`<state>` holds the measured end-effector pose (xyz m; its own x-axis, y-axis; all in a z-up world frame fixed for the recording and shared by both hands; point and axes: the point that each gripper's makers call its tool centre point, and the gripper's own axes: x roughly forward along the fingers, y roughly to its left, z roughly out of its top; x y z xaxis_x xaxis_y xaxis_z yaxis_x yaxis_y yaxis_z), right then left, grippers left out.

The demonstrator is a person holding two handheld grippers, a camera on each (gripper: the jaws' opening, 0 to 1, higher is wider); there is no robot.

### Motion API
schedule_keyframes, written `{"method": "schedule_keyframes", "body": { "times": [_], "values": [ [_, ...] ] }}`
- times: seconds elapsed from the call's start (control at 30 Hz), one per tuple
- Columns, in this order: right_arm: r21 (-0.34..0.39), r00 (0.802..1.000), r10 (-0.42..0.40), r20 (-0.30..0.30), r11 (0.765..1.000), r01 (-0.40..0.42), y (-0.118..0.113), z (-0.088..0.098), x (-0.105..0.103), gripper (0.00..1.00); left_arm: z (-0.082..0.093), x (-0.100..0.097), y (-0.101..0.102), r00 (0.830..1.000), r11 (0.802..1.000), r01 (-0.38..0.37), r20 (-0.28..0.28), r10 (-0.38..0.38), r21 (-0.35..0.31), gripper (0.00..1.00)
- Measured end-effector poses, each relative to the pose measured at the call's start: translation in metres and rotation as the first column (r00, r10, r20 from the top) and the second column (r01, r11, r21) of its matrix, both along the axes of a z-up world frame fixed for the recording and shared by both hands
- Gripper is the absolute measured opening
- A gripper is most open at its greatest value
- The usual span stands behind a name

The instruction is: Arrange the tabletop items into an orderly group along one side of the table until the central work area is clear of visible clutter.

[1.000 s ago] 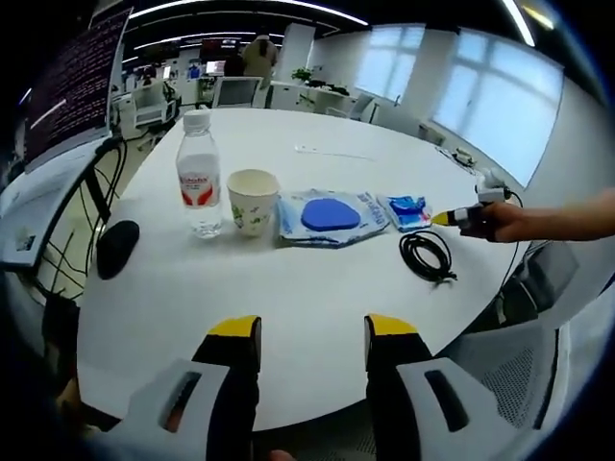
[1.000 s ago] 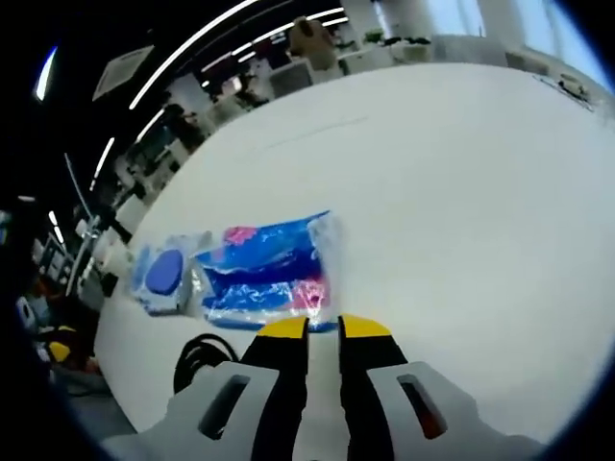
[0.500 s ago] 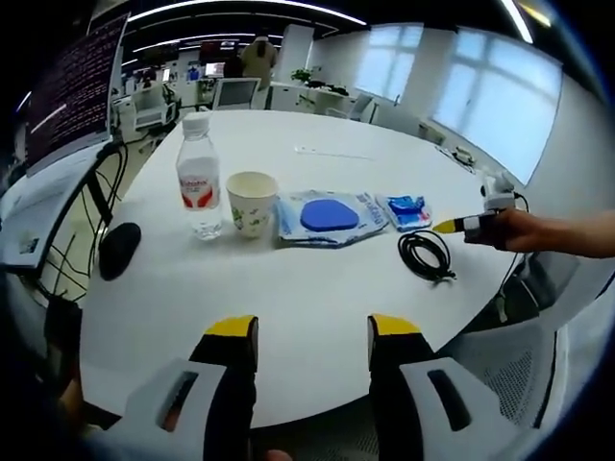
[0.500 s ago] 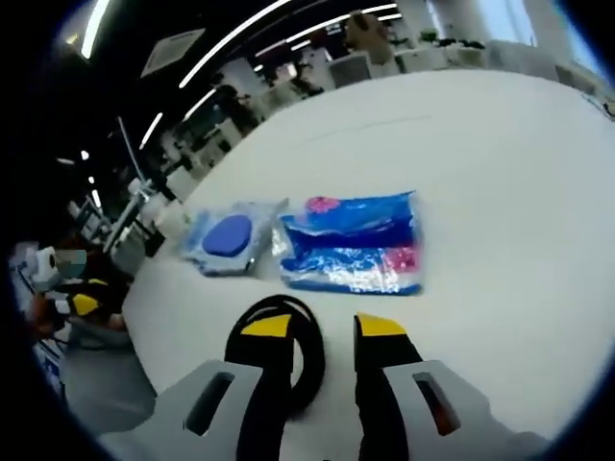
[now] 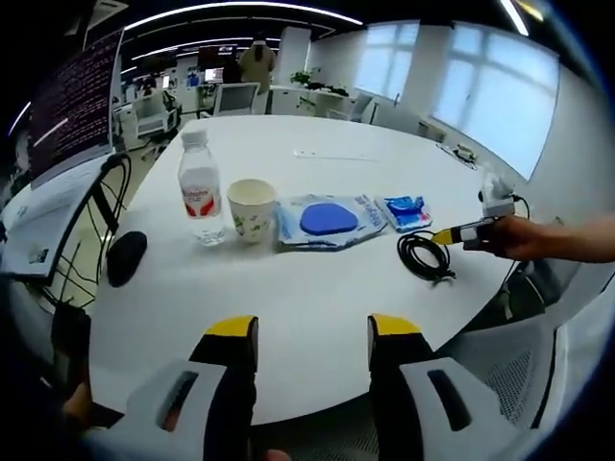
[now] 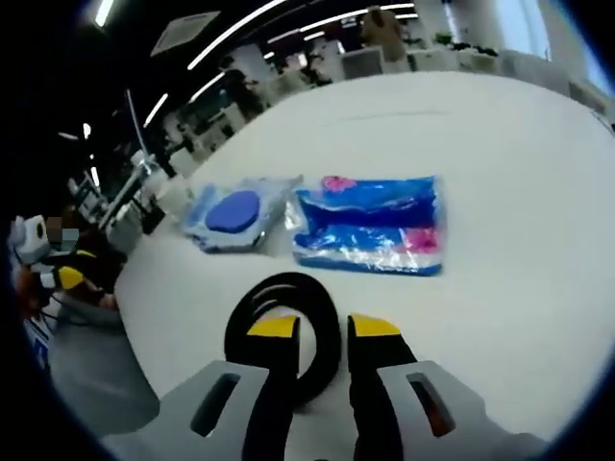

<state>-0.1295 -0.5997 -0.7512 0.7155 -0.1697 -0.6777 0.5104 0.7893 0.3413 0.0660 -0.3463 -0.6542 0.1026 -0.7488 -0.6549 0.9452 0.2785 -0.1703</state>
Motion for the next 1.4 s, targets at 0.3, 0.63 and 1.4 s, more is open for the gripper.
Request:
{"method": "schedule_keyframes", "body": {
  "times": [0.3,0.63,1.4],
  "values": [
    [0.013,0.995,-0.095,-0.023,0.995,0.095,-0.006,-0.012,-0.009,0.06,0.005,-0.009,-0.005,0.999,0.999,0.038,-0.003,-0.038,-0.016,0.5],
    [0.045,0.988,-0.152,0.007,0.987,0.151,-0.002,-0.01,0.007,0.04,0.005,-0.014,-0.002,0.997,0.997,0.073,-0.012,-0.073,-0.021,0.53],
    [-0.006,0.993,-0.114,0.009,0.993,0.114,0.003,0.012,0.016,0.14,0.011,0.015,0.003,0.994,0.993,0.101,-0.021,-0.103,-0.063,0.54]
  ]
}}
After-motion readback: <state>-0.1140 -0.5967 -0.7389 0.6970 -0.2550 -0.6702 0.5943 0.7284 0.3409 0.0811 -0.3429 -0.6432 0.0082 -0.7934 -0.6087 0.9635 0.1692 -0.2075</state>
